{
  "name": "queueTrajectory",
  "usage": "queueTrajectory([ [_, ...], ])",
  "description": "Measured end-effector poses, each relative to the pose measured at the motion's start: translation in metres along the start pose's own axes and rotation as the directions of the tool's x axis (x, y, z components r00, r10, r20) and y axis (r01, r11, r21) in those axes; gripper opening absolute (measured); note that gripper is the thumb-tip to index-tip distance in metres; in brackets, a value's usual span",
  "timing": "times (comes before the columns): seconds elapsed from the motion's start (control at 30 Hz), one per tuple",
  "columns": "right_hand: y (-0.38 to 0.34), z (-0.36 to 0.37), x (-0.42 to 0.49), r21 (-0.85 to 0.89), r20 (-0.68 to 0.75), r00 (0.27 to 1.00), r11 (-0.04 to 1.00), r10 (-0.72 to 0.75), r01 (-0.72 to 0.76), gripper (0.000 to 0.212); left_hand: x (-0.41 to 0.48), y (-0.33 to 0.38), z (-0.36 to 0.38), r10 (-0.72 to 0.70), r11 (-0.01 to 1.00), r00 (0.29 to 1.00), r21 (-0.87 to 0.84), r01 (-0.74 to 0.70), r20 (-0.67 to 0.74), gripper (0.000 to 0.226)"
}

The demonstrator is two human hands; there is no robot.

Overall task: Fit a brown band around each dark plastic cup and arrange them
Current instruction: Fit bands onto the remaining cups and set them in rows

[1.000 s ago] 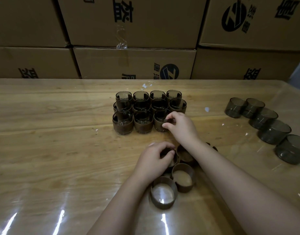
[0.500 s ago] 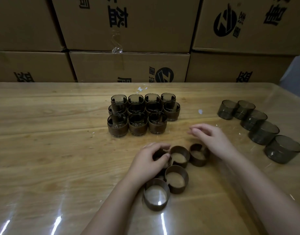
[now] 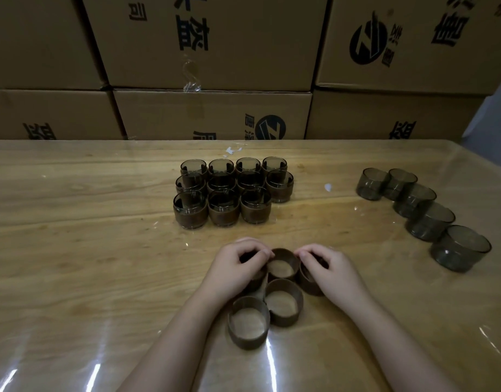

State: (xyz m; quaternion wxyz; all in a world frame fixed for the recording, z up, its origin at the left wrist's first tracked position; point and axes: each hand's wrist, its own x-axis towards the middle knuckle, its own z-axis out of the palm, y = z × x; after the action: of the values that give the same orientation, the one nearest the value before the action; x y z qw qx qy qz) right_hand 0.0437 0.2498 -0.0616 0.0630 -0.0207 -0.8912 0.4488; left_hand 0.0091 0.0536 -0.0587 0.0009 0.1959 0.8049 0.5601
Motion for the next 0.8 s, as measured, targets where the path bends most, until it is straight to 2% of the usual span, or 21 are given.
queueTrajectory([
  [0.13, -0.003, -0.007, -0.004, 0.024, 0.132, 0.990, 0.999, -0.045, 0.043, 0.018, 0.000, 0.000, -0.004, -0.139, 0.987, 0.989, -0.089, 0.135, -0.050, 0.022],
  [0.2, -0.003, -0.013, -0.004, 0.074, 0.125, 0.991, 0.996, -0.055, 0.046, 0.017, 0.000, 0.000, -0.005, -0.163, 0.983, 0.985, -0.094, 0.157, -0.064, 0.024],
  [0.23, -0.001, -0.017, -0.003, 0.049, 0.066, 0.996, 0.997, -0.054, 0.051, 0.016, 0.000, 0.001, -0.005, -0.168, 0.983, 0.984, -0.083, 0.163, -0.062, 0.024],
  [0.3, 0.008, -0.032, 0.000, -0.220, -0.215, 0.971, 0.974, -0.110, 0.061, 0.016, -0.001, 0.002, -0.004, -0.176, 0.982, 0.983, -0.072, 0.172, -0.053, 0.024],
  [0.37, 0.019, -0.055, 0.003, -0.494, -0.518, 0.826, 0.866, -0.222, -0.078, 0.021, -0.001, 0.001, -0.004, -0.187, 0.981, 0.981, -0.065, 0.183, -0.051, 0.023],
  [0.43, 0.033, -0.077, 0.005, -0.522, -0.693, 0.692, 0.802, -0.201, -0.290, 0.027, 0.000, 0.001, -0.003, -0.203, 0.979, 0.978, -0.044, 0.201, -0.046, 0.022],
  [0.47, 0.038, -0.085, 0.005, -0.492, -0.739, 0.658, 0.783, -0.146, -0.380, 0.032, 0.000, 0.000, -0.003, -0.209, 0.978, 0.977, -0.036, 0.207, -0.044, 0.022],
  [0.57, 0.049, -0.100, 0.003, -0.399, -0.760, 0.646, 0.735, 0.069, -0.548, 0.043, 0.000, -0.001, -0.002, -0.205, 0.979, 0.977, -0.027, 0.204, -0.051, 0.023],
  [0.63, 0.053, -0.103, 0.002, -0.385, -0.733, 0.659, 0.696, 0.169, -0.606, 0.047, 0.000, -0.001, -0.003, -0.196, 0.980, 0.979, -0.022, 0.196, -0.056, 0.024],
  [0.8, 0.058, -0.103, 0.001, -0.428, -0.713, 0.684, 0.678, 0.154, -0.598, 0.046, 0.000, 0.000, -0.001, -0.182, 0.983, 0.981, -0.022, 0.181, -0.066, 0.025],
])
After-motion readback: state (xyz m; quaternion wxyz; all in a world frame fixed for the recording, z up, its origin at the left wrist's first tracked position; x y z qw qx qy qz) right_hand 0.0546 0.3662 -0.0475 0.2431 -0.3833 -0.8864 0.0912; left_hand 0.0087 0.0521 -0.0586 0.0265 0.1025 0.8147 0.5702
